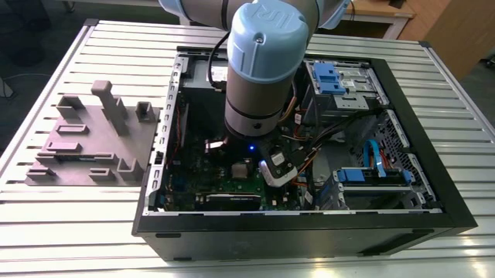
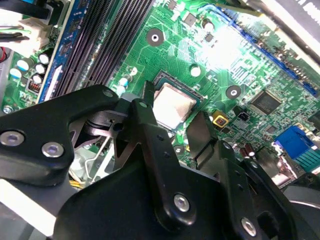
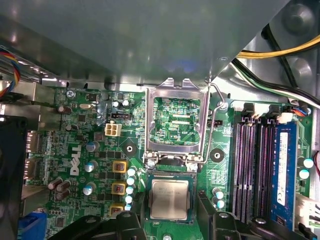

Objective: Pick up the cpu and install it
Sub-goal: 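Place the cpu into insertion slot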

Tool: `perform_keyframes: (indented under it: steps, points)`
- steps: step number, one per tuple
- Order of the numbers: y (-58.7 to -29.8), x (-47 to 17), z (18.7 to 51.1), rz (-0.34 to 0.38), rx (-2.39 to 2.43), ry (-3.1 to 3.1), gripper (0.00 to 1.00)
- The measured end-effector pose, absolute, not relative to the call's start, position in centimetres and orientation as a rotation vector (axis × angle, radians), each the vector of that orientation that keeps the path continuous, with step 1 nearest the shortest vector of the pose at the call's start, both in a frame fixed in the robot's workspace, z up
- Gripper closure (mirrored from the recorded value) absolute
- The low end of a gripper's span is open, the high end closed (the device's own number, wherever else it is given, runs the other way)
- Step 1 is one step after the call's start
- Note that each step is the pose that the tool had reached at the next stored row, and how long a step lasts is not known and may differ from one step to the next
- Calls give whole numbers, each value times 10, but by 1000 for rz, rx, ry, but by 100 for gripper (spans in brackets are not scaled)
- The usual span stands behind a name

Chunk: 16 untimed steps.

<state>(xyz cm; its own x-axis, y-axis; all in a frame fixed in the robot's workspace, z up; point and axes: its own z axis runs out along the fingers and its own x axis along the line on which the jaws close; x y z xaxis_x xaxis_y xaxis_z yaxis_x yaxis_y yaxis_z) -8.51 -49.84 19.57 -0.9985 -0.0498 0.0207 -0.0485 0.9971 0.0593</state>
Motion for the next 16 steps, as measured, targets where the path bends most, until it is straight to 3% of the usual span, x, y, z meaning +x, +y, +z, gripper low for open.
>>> perform_keyframes:
  steps: [16]
  points:
    - [-498, -84, 189, -92, 52, -3118, 47]
